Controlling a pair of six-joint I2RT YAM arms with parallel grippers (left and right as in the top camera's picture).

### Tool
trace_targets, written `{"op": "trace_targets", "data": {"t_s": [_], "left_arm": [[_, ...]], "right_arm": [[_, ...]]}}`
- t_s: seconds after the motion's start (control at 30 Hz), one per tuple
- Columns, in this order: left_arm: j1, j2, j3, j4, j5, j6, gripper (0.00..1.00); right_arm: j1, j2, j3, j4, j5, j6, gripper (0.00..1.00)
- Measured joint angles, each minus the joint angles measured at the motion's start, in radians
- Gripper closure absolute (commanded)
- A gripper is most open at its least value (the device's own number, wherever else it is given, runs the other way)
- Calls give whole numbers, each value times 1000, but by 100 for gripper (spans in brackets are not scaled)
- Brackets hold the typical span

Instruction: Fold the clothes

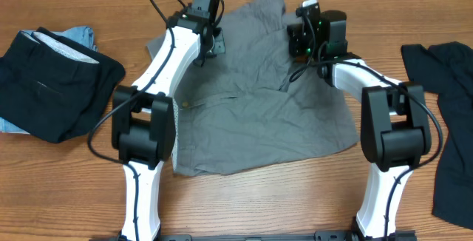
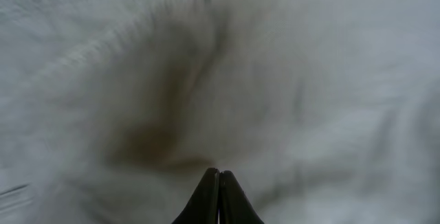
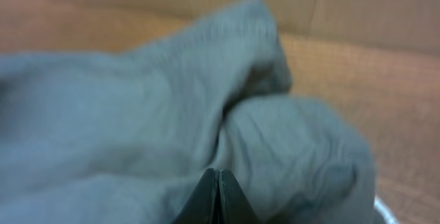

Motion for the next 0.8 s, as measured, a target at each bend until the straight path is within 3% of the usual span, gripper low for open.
{"op": "trace_targets", "data": {"t_s": [0.37, 0.8], "left_arm": [[0, 35, -2, -1, -1, 4, 96], [0, 35, -2, -11, -39, 30, 96]], "right_arm": [[-2, 86, 13, -109, 132, -23, 96], [-213, -27, 48, -566, 286, -22, 96]]}}
